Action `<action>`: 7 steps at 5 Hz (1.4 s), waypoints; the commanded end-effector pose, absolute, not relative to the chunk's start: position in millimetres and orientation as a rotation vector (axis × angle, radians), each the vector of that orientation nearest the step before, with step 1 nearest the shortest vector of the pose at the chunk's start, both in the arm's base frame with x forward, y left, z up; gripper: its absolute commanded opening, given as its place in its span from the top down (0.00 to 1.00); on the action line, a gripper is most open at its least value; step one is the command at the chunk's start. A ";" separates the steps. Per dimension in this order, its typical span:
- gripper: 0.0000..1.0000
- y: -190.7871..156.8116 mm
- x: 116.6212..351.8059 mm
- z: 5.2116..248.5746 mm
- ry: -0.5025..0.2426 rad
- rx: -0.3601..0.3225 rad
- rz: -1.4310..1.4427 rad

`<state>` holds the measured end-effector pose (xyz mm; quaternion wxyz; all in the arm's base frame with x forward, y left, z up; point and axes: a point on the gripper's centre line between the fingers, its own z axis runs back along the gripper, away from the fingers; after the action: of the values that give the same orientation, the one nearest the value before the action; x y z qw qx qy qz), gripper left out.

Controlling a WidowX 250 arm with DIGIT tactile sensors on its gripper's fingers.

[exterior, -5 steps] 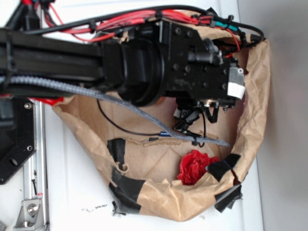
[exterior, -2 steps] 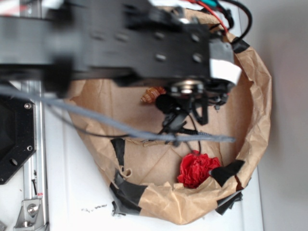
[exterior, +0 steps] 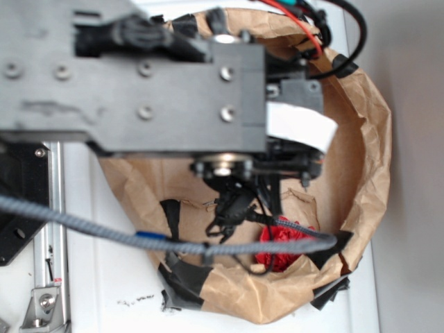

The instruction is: Grab the yellow duck.

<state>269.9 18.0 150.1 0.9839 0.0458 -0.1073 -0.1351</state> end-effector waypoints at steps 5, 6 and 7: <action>0.00 83.1 330.2 37.2 -0.172 0.138 -0.381; 0.07 79.1 329.4 25.8 -0.125 0.111 -0.369; 1.00 70.5 320.8 47.0 -0.158 0.078 -0.329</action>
<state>316.4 62.2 27.3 0.9823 0.0257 -0.0468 -0.1795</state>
